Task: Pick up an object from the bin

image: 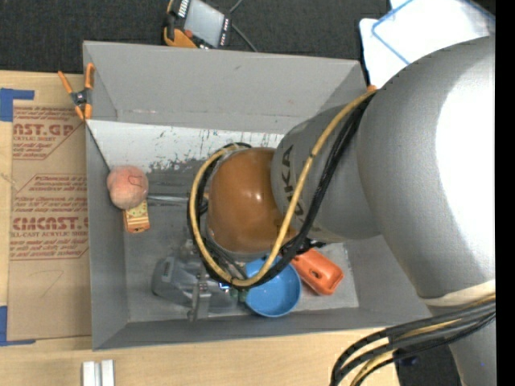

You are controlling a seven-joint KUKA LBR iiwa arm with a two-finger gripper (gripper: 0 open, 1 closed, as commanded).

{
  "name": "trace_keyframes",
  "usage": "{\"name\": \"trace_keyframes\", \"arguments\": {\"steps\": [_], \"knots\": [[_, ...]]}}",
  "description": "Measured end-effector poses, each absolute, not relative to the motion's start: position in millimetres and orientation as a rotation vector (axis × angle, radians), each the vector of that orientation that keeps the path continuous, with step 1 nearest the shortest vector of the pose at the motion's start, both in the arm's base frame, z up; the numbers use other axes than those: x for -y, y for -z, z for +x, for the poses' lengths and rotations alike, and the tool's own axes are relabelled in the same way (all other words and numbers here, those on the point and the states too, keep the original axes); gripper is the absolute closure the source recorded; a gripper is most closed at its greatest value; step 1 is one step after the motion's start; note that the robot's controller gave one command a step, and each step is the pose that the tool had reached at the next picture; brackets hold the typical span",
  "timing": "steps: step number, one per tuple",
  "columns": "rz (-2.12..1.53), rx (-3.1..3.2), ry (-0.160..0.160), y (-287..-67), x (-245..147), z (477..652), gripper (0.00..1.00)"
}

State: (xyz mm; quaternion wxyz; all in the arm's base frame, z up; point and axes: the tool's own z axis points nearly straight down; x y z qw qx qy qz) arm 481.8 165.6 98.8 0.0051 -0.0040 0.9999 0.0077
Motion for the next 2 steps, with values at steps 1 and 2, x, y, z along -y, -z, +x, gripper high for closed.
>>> {"name": "trace_keyframes", "arguments": {"steps": [1,2], "knots": [[0.093,-3.123,-0.019,-69.9,-155.4,484.7,0.00],[0.260,-3.119,-0.025,-69.5,-171.0,495.7,1.00]]}}
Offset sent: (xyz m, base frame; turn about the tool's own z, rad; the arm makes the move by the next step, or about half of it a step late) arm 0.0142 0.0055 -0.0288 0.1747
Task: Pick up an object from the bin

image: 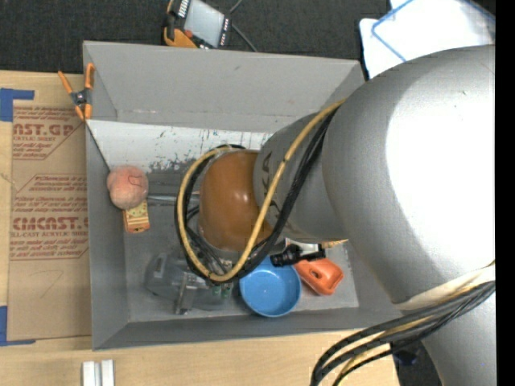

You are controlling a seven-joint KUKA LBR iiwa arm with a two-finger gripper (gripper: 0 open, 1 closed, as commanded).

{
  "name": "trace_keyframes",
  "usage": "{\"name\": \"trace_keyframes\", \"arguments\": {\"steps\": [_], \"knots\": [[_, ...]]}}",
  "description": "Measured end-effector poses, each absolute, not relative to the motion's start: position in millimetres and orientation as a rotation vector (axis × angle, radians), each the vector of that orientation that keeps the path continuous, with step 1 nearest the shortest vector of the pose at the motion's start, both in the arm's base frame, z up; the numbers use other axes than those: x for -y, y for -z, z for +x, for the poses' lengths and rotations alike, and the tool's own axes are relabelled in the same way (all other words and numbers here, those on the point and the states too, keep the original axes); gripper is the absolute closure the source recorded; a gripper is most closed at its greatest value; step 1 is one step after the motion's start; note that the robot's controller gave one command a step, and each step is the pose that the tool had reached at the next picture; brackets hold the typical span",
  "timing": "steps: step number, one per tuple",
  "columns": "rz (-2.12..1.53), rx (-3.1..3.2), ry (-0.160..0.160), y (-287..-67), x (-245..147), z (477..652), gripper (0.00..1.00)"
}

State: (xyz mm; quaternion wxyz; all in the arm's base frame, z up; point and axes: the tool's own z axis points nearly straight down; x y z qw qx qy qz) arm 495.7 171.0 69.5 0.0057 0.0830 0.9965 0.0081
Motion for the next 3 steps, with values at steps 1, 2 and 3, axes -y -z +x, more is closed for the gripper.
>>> {"name": "trace_keyframes", "arguments": {"steps": [1,2,3], "knots": [[0.260,-3.119,-0.025,-69.8,-171.0,495.6,1.00],[0.259,-3.127,-0.022,-89.4,-170.7,492.8,1.00],[0.260,-3.136,-0.017,-129.7,-170.2,490.5,1.00]]}}
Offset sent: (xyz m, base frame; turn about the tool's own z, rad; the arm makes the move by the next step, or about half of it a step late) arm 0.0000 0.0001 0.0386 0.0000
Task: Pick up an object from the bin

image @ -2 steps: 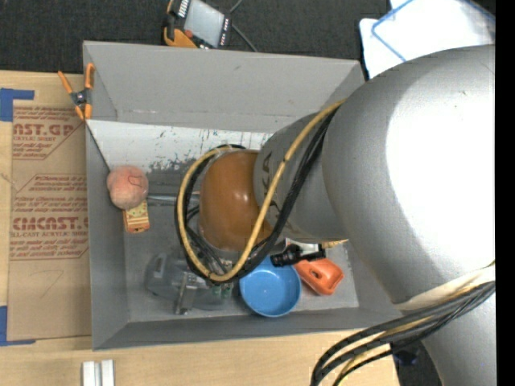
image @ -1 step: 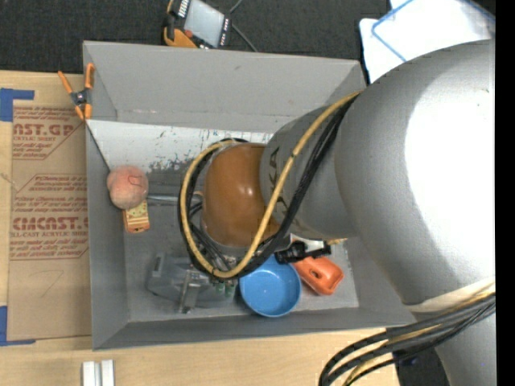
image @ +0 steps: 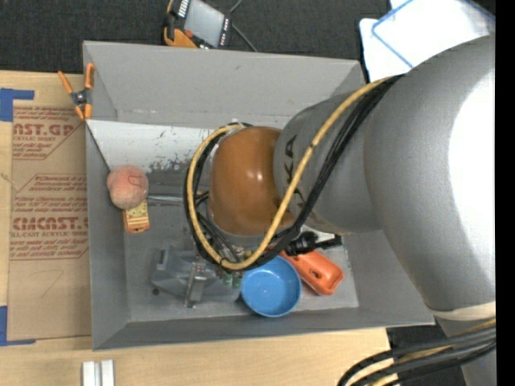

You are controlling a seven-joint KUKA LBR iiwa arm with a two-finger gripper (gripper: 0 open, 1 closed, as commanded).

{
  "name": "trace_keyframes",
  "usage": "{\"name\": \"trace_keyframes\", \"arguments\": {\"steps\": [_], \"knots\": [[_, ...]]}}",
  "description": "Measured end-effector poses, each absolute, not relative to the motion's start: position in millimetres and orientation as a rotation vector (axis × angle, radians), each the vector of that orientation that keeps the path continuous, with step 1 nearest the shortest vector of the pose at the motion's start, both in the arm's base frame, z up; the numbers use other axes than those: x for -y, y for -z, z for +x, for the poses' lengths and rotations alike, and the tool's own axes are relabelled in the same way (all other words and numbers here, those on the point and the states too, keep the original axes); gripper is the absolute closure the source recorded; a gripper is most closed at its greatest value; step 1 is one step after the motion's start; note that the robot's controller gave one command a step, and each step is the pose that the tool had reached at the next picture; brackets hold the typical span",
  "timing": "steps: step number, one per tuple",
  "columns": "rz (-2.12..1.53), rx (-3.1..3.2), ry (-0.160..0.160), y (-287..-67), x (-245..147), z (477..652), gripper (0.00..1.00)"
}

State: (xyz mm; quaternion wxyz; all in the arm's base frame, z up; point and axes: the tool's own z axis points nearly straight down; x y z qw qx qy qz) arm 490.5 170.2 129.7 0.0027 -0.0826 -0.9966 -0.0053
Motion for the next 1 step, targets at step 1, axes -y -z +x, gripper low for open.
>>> {"name": "trace_keyframes", "arguments": {"steps": [1], "knots": [[-0.257,3.132,0.022,-163.5,-171.1,492.2,1.00]]}}
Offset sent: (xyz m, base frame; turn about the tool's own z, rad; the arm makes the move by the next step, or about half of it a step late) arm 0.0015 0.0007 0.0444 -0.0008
